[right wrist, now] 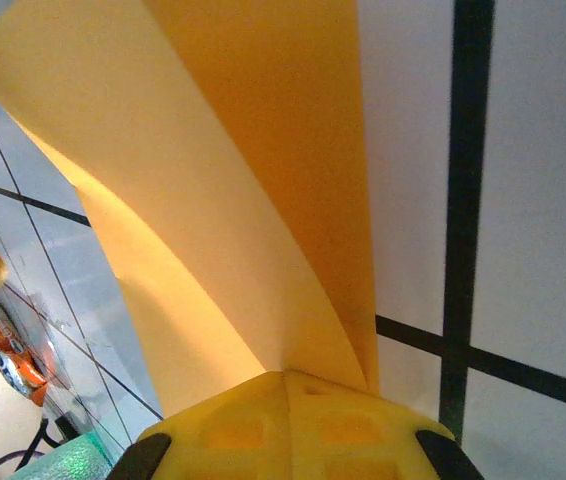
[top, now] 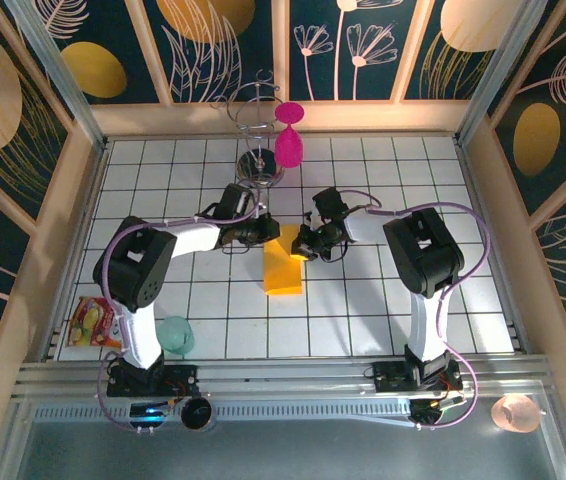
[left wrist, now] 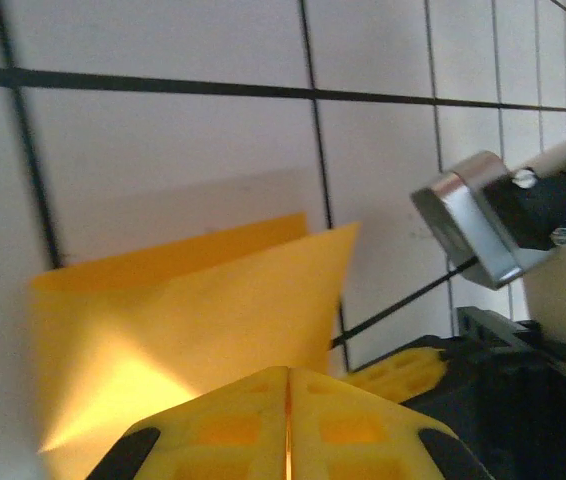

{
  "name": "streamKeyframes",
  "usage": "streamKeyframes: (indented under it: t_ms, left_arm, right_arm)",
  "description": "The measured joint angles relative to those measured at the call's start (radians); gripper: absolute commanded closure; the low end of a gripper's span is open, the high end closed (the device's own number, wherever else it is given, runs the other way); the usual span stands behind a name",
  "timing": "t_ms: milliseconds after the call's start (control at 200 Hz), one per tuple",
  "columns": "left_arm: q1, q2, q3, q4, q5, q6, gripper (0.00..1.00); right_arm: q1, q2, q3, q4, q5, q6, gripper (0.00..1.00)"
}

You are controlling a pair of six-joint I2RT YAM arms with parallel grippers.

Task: Fold a paper plane with a square sheet of paper (pick it up from the middle)
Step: First fold the square sheet of paper in half at the center of the table.

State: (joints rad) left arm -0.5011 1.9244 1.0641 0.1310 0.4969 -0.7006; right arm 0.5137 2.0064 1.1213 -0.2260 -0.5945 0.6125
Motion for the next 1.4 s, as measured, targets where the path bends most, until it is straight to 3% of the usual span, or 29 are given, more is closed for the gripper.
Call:
streamKeyframes:
  t_ms: [436, 611, 851, 971, 1226, 1402]
  left_arm:
    - [0.040, 0.109, 0.038, 0.004, 0.005, -0.006, 0.92]
    - [0.115, 0.109, 0.045, -0.021, 0.018, 0.016, 0.92]
    - [0.188, 0.106, 0.093, -0.106, -0.062, 0.057, 0.92]
    - [0.165, 0.081, 0.090, -0.118, -0.064, 0.050, 0.92]
    - [0.012, 0.054, 0.094, -0.097, -0.033, 0.002, 0.92]
    - [0.010, 0.091, 0.095, -0.100, -0.051, -0.007, 0.93]
  right_arm:
    - [0.001, 0.000, -0.005, 0.006, 0.006, 0.008, 1.00]
    - [0.003, 0.000, -0.009, 0.021, 0.016, 0.019, 1.00]
    - [0.005, -0.001, -0.009, 0.023, 0.021, 0.023, 1.00]
    - [0.005, -0.002, -0.010, 0.024, 0.021, 0.023, 1.00]
    - [0.006, -0.003, -0.011, 0.027, 0.021, 0.023, 1.00]
    - [0.006, -0.003, -0.013, 0.029, 0.021, 0.023, 1.00]
